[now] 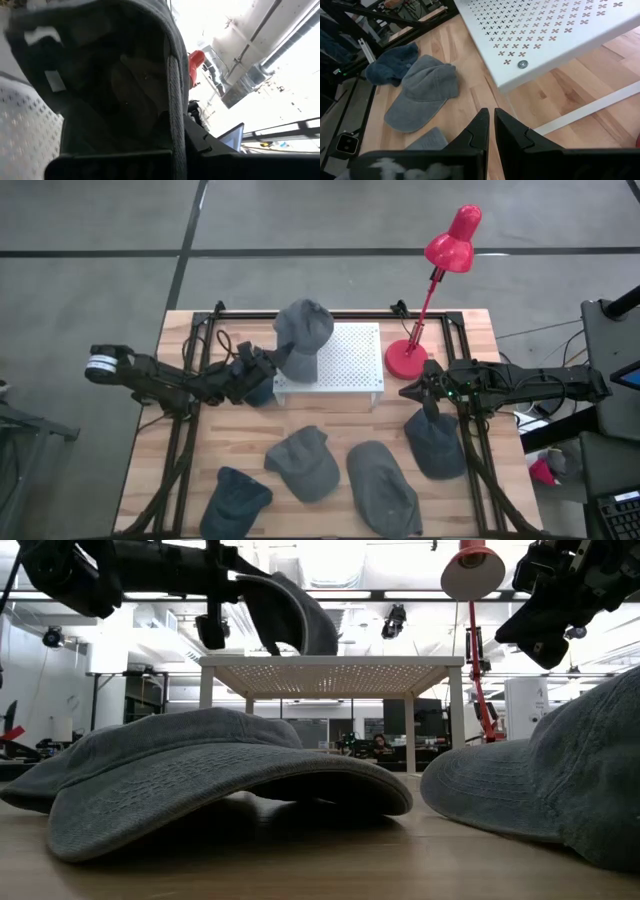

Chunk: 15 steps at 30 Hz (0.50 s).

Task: Pick & Place hat
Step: Put the top left gray cap on the shelf

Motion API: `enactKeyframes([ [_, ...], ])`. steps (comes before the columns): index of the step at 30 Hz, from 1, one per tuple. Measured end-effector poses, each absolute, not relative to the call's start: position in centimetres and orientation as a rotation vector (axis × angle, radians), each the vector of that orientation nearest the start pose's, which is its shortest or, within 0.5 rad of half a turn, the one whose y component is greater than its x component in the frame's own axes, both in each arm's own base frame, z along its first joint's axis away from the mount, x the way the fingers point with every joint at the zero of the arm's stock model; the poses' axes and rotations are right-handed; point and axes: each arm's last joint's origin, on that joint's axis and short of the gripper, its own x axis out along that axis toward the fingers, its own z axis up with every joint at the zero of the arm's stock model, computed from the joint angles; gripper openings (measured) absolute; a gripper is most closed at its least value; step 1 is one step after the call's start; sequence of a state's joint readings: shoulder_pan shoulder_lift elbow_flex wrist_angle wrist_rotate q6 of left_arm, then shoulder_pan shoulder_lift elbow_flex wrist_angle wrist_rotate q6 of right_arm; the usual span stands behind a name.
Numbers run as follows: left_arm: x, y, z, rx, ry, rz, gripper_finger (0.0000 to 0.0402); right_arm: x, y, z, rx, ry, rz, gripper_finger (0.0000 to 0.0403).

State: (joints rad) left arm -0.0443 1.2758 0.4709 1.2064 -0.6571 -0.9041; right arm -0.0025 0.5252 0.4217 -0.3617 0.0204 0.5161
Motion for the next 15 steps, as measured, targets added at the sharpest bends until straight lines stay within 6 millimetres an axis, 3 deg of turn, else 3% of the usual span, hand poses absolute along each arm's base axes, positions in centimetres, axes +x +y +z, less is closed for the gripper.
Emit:
enactKeyframes([
  [15,24.27,0.01,24.91,-1.034,-0.588,0.421,0.0003,12.79,-0.09,22.69,0.503,0.449,-0.142,0.0027],
])
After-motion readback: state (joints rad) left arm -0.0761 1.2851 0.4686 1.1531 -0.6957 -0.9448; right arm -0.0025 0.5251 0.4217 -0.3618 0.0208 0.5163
